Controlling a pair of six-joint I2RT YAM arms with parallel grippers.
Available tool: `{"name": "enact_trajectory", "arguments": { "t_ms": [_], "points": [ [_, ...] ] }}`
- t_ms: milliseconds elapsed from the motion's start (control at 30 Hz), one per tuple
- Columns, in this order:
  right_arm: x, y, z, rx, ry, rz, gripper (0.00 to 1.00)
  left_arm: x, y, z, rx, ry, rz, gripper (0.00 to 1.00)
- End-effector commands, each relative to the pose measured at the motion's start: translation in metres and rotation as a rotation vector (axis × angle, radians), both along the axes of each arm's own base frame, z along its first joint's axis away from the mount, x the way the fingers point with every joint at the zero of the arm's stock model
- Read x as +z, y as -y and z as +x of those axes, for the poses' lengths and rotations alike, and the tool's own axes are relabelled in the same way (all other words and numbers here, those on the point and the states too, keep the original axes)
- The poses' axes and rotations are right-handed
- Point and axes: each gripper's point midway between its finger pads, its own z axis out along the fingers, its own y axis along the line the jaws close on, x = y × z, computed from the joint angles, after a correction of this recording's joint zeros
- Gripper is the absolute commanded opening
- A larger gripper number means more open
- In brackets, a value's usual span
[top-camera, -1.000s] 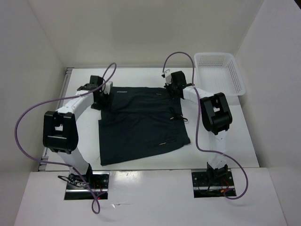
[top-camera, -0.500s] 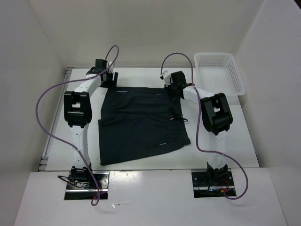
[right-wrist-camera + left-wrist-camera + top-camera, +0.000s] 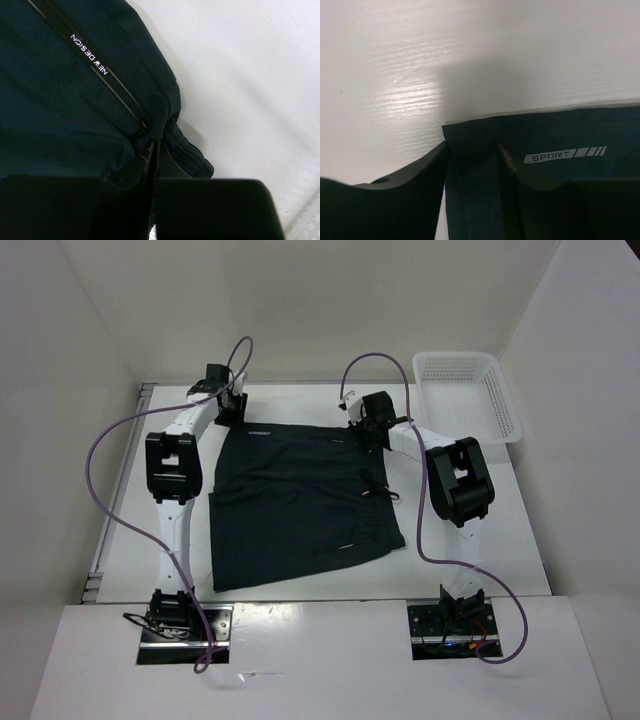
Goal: Fold and stack the shorts
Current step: Flatten the shorts out, then fold the shorts
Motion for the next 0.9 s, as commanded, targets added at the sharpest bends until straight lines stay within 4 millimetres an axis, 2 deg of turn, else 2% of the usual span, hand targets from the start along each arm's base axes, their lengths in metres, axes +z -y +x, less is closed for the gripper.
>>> {"name": "enact_trajectory", "arguments": {
  "t_ms": [0, 133, 167, 200, 233, 267, 333, 367, 467, 500, 533, 567, 600, 633, 667, 700, 733, 767, 800, 833, 867],
  "points": [
    [0.017, -0.01, 0.006, 0.027, 0.032, 0.01, 0.0, -0.033, 0.017, -0.05, -0.047, -0.205, -0.06, 0.48],
    [0.017, -0.008, 0.007, 0.034, 0.039, -0.008, 0.0, -0.039, 0.017, -0.066, -0.05, -0.251, -0.067, 0.14],
    [0.018, -0.009, 0.009, 0.034, 0.048, -0.005, 0.0, -0.039, 0.02, -0.062, -0.053, -0.233, -0.053, 0.0],
    [0.018, -0.009, 0.009, 0.034, 0.048, -0.005, 0.0, -0.037, 0.02, -0.053, -0.054, -0.196, -0.054, 0.0],
    [0.024, -0.008, 0.014, 0.024, 0.069, -0.008, 0.0, -0.026, 0.018, -0.045, -0.048, -0.153, -0.043, 0.0],
    [0.024, -0.008, 0.014, 0.03, 0.072, -0.014, 0.0, -0.008, 0.016, -0.035, -0.041, -0.096, -0.032, 0.0],
    [0.044, -0.004, 0.027, 0.009, 0.132, -0.034, 0.0, 0.022, 0.012, -0.01, -0.024, 0.033, -0.009, 0.0],
    [0.052, -0.003, 0.033, 0.017, 0.166, -0.054, 0.0, 0.058, 0.011, 0.007, -0.018, 0.125, -0.006, 0.0],
    [0.091, 0.003, 0.055, -0.013, 0.269, -0.057, 0.0, 0.118, 0.004, 0.028, -0.001, 0.247, -0.003, 0.0],
    [0.103, 0.004, 0.058, -0.022, 0.293, -0.055, 0.0, 0.161, -0.001, 0.039, 0.008, 0.34, -0.006, 0.0],
    [0.109, 0.003, 0.06, -0.023, 0.305, -0.051, 0.0, 0.178, -0.001, 0.043, 0.008, 0.379, -0.007, 0.0],
    [0.122, 0.003, 0.06, -0.019, 0.324, -0.051, 0.0, 0.201, -0.009, 0.039, 0.02, 0.408, -0.006, 0.0],
    [0.13, 0.002, 0.059, -0.006, 0.34, -0.049, 0.0, 0.216, -0.009, 0.036, 0.021, 0.429, -0.007, 0.0],
    [0.148, 0.003, 0.057, -0.008, 0.369, -0.039, 0.0, 0.221, -0.009, 0.031, 0.021, 0.428, -0.007, 0.0],
    [0.149, 0.003, 0.052, 0.0, 0.362, -0.035, 0.0, 0.239, -0.009, 0.021, 0.021, 0.445, -0.007, 0.0],
    [0.147, 0.006, 0.045, 0.001, 0.346, -0.041, 0.0, 0.238, -0.008, 0.012, 0.012, 0.425, -0.015, 0.0],
    [0.163, 0.006, 0.038, 0.009, 0.37, -0.025, 0.0, 0.257, -0.008, -0.004, 0.011, 0.444, -0.015, 0.0],
    [0.163, 0.006, 0.031, 0.02, 0.359, -0.02, 0.0, 0.222, 0.003, -0.02, -0.008, 0.358, -0.016, 0.0],
    [0.147, 0.011, 0.018, 0.03, 0.318, -0.042, 0.0, 0.211, 0.01, -0.033, -0.022, 0.33, -0.018, 0.0],
    [0.158, 0.013, 0.008, 0.036, 0.332, -0.031, 0.0, 0.228, 0.015, -0.054, -0.028, 0.36, -0.013, 0.0],
    [0.156, 0.011, 0.0, 0.057, 0.33, -0.046, 0.0, 0.224, 0.029, -0.065, -0.05, 0.37, -0.01, 0.0]
  ]
}}
